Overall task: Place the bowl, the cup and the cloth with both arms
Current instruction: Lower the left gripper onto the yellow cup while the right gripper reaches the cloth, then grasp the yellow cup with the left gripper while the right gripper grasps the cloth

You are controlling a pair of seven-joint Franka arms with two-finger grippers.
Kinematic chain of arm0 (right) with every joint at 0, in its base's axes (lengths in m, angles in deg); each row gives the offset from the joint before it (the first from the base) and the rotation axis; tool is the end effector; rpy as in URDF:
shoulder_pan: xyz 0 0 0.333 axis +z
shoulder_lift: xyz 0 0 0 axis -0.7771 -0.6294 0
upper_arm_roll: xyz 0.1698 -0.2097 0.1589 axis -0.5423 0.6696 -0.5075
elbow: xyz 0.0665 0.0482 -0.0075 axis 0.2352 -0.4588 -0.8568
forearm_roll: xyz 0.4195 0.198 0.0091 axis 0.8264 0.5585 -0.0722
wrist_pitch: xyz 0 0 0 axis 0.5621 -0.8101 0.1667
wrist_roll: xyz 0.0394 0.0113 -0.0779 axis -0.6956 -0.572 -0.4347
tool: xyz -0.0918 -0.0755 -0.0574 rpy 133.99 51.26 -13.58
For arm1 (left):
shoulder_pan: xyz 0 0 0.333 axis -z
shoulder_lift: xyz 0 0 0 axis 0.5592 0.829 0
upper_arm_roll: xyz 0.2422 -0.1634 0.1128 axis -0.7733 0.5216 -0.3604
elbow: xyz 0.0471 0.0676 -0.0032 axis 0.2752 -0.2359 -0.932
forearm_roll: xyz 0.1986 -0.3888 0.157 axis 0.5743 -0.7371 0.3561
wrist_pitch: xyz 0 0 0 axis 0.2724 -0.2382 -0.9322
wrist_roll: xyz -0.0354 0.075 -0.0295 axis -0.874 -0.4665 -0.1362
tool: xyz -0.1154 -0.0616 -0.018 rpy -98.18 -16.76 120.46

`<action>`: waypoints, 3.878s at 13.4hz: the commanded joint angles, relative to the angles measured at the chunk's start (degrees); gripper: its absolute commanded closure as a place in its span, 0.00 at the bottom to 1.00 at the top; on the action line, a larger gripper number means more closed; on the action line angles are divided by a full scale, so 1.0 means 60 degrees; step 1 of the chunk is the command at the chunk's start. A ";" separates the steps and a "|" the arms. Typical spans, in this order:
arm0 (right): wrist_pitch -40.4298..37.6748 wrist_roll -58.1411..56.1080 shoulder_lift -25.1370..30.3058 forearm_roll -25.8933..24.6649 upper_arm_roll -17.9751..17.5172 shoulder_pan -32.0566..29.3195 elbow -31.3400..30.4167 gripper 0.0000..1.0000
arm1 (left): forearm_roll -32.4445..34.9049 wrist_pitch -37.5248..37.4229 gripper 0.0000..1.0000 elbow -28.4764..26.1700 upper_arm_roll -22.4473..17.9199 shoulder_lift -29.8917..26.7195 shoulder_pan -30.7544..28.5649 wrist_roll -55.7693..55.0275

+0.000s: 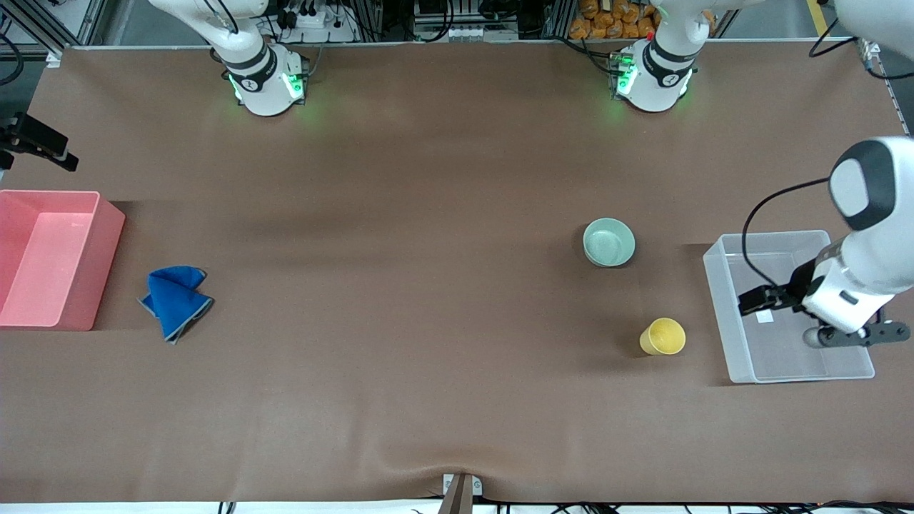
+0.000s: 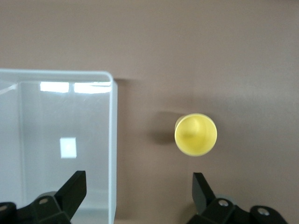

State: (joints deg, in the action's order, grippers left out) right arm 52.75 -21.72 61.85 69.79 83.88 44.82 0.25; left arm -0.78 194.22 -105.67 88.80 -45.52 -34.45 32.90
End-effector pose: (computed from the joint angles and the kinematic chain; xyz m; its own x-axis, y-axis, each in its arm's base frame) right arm 0.5976 -0.0619 0.6340 0.9973 -0.0632 -0.0366 -0.0639 -0.9978 -0.0181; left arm 0.7508 -0.0096 0.3666 0.9957 0.0633 0.0678 0.0615 -0.9977 0.0288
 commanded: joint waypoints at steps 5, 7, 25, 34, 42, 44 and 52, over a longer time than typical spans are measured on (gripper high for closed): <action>-0.0112 0.0090 -0.0464 -0.0116 -0.0096 -0.0187 0.0200 0.00 | -0.0172 0.1107 0.00 0.0795 -0.0023 0.1525 0.0177 -0.0069; -0.0112 0.0090 -0.0494 -0.0116 -0.0096 -0.0201 0.0200 0.00 | -0.0187 0.1166 0.00 0.0839 -0.0023 0.1745 0.0324 -0.0171; -0.0242 0.0105 -0.1256 -0.0116 -0.0096 -0.0333 0.0215 0.00 | -0.0202 0.1913 0.20 0.0649 -0.0008 0.2713 0.0632 -0.0624; -0.0610 0.0017 -0.2995 -0.0131 -0.0096 -0.0274 0.0244 0.00 | -0.0187 0.1869 0.32 0.0152 -0.0008 0.2713 0.0822 -0.0875; 0.1657 -0.0856 -0.5178 0.0133 -0.0125 -0.1051 0.0552 0.00 | -0.0158 0.1855 0.96 -0.0040 -0.0023 0.2684 0.0822 -0.0846; 0.2739 -0.1461 -0.5648 0.0060 -0.0126 -0.0876 0.0464 0.00 | -0.0143 0.1855 1.00 0.0004 -0.0023 0.2640 0.0808 -0.0715; 0.4034 -0.3132 -0.6573 0.0836 -0.0140 -0.1681 0.0040 0.00 | -0.0420 0.0569 1.00 0.0646 -0.0052 0.1528 0.0384 -0.0816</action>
State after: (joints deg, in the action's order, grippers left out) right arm 76.88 -39.48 22.04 73.09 83.74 35.29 1.19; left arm -1.20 201.79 -103.07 88.74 -33.76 -31.27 28.40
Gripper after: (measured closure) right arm 0.000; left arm 0.969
